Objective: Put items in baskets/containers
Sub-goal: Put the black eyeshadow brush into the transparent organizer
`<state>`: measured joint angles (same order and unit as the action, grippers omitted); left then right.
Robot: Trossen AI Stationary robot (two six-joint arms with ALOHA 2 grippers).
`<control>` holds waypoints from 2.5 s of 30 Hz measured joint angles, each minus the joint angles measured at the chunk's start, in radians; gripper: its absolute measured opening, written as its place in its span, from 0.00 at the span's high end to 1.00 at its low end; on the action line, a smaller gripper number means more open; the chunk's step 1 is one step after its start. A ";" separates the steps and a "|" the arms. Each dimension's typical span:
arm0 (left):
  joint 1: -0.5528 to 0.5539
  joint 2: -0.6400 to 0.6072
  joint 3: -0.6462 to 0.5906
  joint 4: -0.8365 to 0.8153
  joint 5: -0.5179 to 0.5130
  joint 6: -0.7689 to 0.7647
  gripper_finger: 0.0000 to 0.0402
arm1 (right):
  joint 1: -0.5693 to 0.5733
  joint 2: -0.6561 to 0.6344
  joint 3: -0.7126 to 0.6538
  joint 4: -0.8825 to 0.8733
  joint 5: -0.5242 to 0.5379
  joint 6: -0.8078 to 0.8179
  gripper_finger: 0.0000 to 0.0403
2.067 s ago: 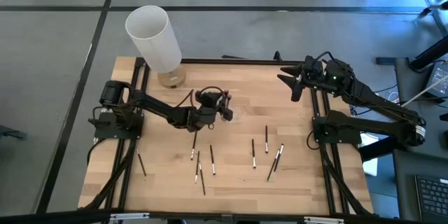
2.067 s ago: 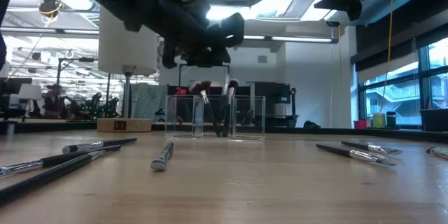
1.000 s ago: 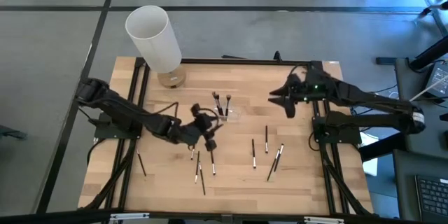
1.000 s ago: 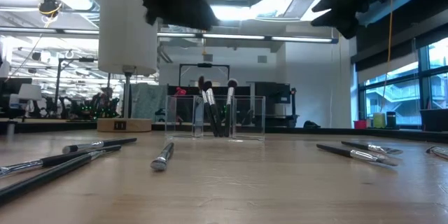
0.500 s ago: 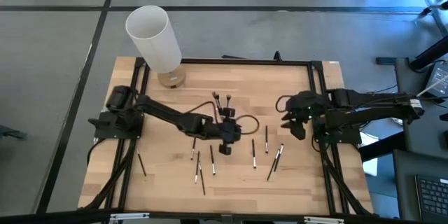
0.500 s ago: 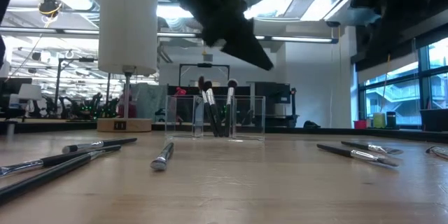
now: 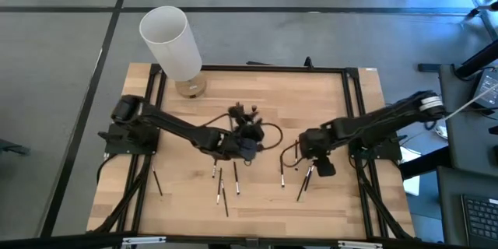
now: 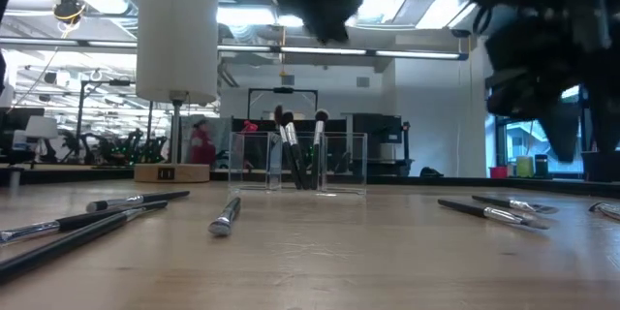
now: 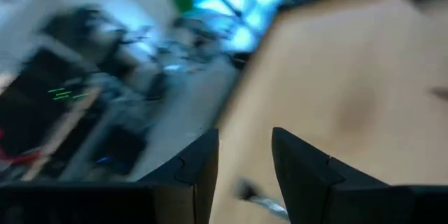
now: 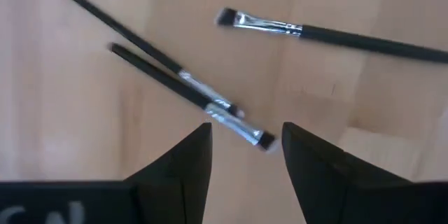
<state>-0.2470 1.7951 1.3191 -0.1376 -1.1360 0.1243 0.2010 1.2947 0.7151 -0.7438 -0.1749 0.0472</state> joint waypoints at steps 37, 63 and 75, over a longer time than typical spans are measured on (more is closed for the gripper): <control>0.039 -0.346 -0.176 -0.389 0.110 -0.534 0.68 | 0.088 0.510 0.353 -0.162 0.285 -0.717 0.79; -0.047 -0.506 -0.205 -0.561 -0.037 -0.637 0.68 | -0.076 0.235 0.351 0.144 0.273 -0.209 0.94; -0.044 -0.506 -0.205 -0.599 -0.053 -0.606 0.68 | -0.302 0.028 0.169 0.897 0.298 0.025 0.92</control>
<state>-0.2909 1.2892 1.1140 -0.7368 -1.1888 -0.4812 -0.1007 1.3225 0.8837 0.1531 0.1230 0.0717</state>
